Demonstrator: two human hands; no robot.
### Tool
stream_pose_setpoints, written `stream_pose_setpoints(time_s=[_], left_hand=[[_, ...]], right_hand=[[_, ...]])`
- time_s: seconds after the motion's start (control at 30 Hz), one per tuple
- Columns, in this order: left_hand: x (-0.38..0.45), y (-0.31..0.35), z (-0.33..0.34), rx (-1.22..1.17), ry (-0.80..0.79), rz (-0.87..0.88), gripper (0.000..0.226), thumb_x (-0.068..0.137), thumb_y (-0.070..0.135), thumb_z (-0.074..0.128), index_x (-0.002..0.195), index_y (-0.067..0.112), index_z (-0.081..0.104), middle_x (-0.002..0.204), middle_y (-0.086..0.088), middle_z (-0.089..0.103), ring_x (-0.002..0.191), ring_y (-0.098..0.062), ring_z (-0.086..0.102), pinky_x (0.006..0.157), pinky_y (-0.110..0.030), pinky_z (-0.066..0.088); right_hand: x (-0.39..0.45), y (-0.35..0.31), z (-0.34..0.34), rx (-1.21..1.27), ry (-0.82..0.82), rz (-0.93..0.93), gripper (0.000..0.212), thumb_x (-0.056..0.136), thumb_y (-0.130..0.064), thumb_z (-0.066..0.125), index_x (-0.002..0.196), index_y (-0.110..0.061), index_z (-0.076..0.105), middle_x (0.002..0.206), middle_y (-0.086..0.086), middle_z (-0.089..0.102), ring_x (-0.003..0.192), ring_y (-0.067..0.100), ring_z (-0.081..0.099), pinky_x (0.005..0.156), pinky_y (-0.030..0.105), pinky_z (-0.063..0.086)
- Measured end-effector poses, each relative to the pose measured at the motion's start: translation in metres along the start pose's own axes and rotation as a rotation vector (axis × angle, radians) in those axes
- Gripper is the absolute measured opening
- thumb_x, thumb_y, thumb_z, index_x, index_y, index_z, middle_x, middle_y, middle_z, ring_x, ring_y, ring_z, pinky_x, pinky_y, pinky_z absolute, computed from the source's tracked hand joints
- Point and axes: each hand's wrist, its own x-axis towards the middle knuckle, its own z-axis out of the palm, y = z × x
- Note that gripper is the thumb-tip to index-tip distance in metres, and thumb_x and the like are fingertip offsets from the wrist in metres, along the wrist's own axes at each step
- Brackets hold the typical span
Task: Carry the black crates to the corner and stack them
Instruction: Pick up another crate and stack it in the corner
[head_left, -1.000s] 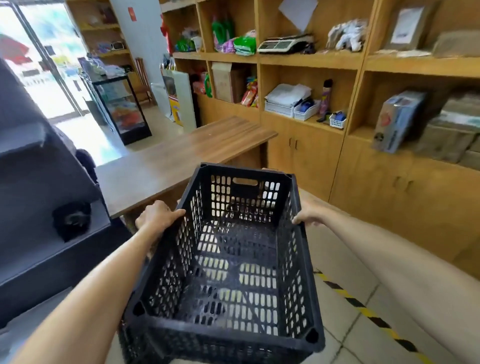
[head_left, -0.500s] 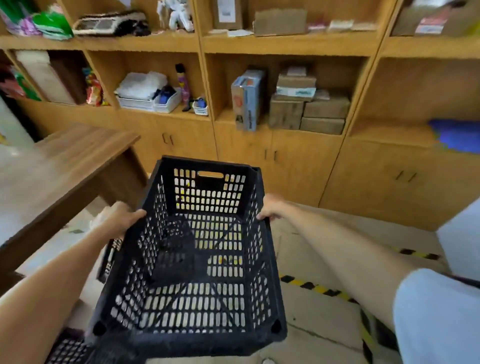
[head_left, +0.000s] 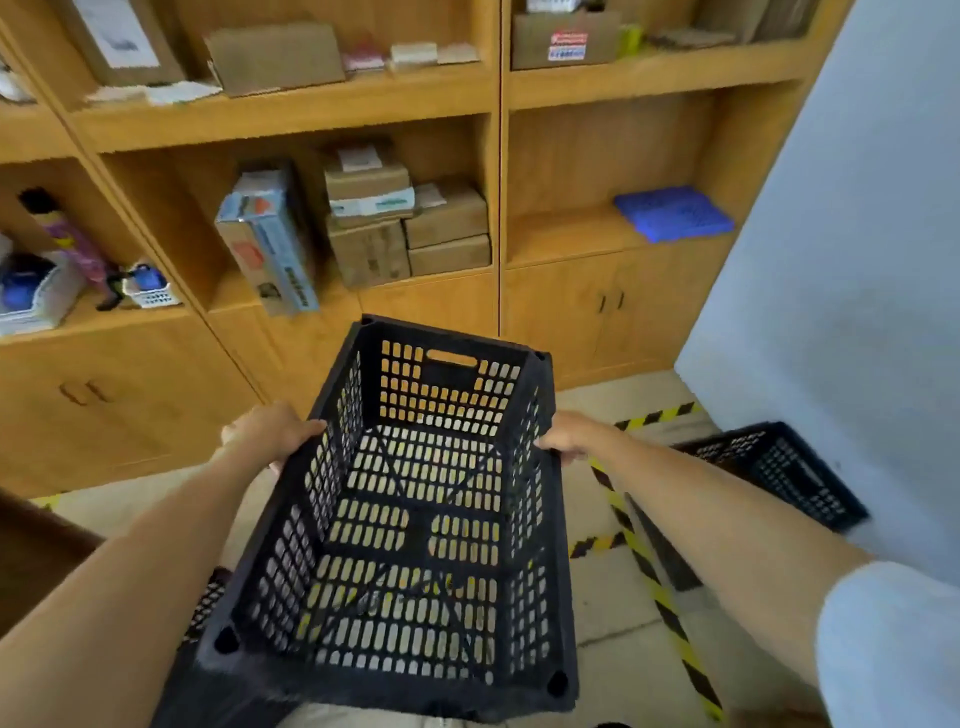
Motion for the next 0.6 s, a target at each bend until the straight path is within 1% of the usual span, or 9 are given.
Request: stream_pose_setpoints(time_s=[0.07, 0.13, 0.17, 0.23, 0.3, 0.4, 0.5, 0.57, 0.6], left_hand=[[0.023, 0.031, -0.01, 0.067, 0.005, 0.048, 0.059, 0.088, 0.066, 0.047, 0.073, 0.012, 0.068, 0.057, -0.004, 0.071, 0.072, -0.023, 0.07, 0.089, -0.04, 0.052], [0.04, 0.062, -0.017, 0.163, 0.029, 0.115, 0.053, 0.091, 0.064, 0.043, 0.08, 0.015, 0.061, 0.068, -0.004, 0.071, 0.08, -0.024, 0.067, 0.086, -0.036, 0.048], [0.054, 0.075, -0.019, 0.2, 0.035, 0.152, 0.052, 0.091, 0.063, 0.041, 0.083, 0.015, 0.059, 0.074, -0.005, 0.07, 0.082, -0.025, 0.066, 0.084, -0.036, 0.047], [0.083, 0.102, -0.019, 0.264, 0.016, 0.216, 0.057, 0.09, 0.064, 0.041, 0.095, 0.012, 0.063, 0.083, -0.008, 0.071, 0.085, -0.028, 0.067, 0.088, -0.04, 0.05], [0.105, 0.133, -0.014, 0.333, -0.014, 0.285, 0.065, 0.09, 0.065, 0.041, 0.106, 0.007, 0.064, 0.082, -0.009, 0.069, 0.082, -0.028, 0.065, 0.09, -0.044, 0.052], [0.099, 0.2, -0.008, 0.373, 0.028, 0.392, 0.053, 0.093, 0.06, 0.043, 0.088, 0.01, 0.061, 0.072, -0.005, 0.063, 0.076, -0.025, 0.059, 0.086, -0.038, 0.051], [0.114, 0.267, 0.013, 0.413, -0.017, 0.473, 0.057, 0.092, 0.062, 0.04, 0.085, 0.011, 0.064, 0.064, -0.002, 0.066, 0.07, -0.021, 0.062, 0.082, -0.035, 0.049], [0.137, 0.312, 0.035, 0.402, -0.082, 0.502, 0.058, 0.089, 0.064, 0.043, 0.083, 0.011, 0.065, 0.063, -0.004, 0.068, 0.069, -0.023, 0.065, 0.086, -0.038, 0.051], [0.146, 0.334, 0.045, 0.429, -0.101, 0.523, 0.057, 0.088, 0.065, 0.045, 0.081, 0.012, 0.064, 0.066, -0.005, 0.069, 0.07, -0.024, 0.065, 0.087, -0.041, 0.053]], right_hand=[[0.009, 0.009, -0.011, 0.019, 0.032, 0.068, 0.026, 0.098, -0.024, 0.052, 0.107, 0.0, 0.055, 0.076, 0.009, 0.058, 0.058, 0.017, 0.053, 0.042, 0.022, 0.04], [0.022, 0.019, -0.017, 0.051, 0.052, 0.136, 0.033, 0.097, -0.029, 0.053, 0.112, 0.0, 0.059, 0.082, 0.011, 0.063, 0.062, 0.02, 0.057, 0.049, 0.025, 0.042], [0.025, 0.024, -0.02, 0.077, 0.058, 0.168, 0.033, 0.097, -0.03, 0.053, 0.111, -0.001, 0.059, 0.081, 0.01, 0.063, 0.061, 0.019, 0.057, 0.05, 0.025, 0.041], [0.032, 0.04, -0.023, 0.167, 0.068, 0.211, 0.031, 0.097, -0.03, 0.053, 0.109, -0.001, 0.057, 0.071, 0.007, 0.057, 0.053, 0.016, 0.051, 0.047, 0.025, 0.039], [0.034, 0.061, -0.025, 0.25, 0.067, 0.258, 0.035, 0.098, -0.029, 0.052, 0.12, -0.001, 0.055, 0.072, 0.007, 0.057, 0.047, 0.015, 0.045, 0.043, 0.025, 0.036], [0.048, 0.109, -0.028, 0.398, 0.027, 0.35, 0.041, 0.097, -0.03, 0.052, 0.129, -0.005, 0.046, 0.103, 0.016, 0.067, 0.049, 0.016, 0.046, 0.041, 0.025, 0.035], [0.056, 0.156, -0.04, 0.492, 0.016, 0.418, 0.044, 0.097, -0.031, 0.051, 0.133, -0.007, 0.045, 0.098, 0.012, 0.067, 0.059, 0.018, 0.055, 0.049, 0.026, 0.038], [0.058, 0.184, -0.057, 0.571, 0.025, 0.446, 0.042, 0.098, -0.028, 0.05, 0.134, -0.007, 0.043, 0.104, 0.011, 0.071, 0.075, 0.02, 0.068, 0.055, 0.025, 0.043], [0.059, 0.198, -0.067, 0.601, 0.041, 0.451, 0.043, 0.098, -0.027, 0.049, 0.136, -0.007, 0.041, 0.106, 0.012, 0.071, 0.081, 0.021, 0.07, 0.055, 0.024, 0.044]])
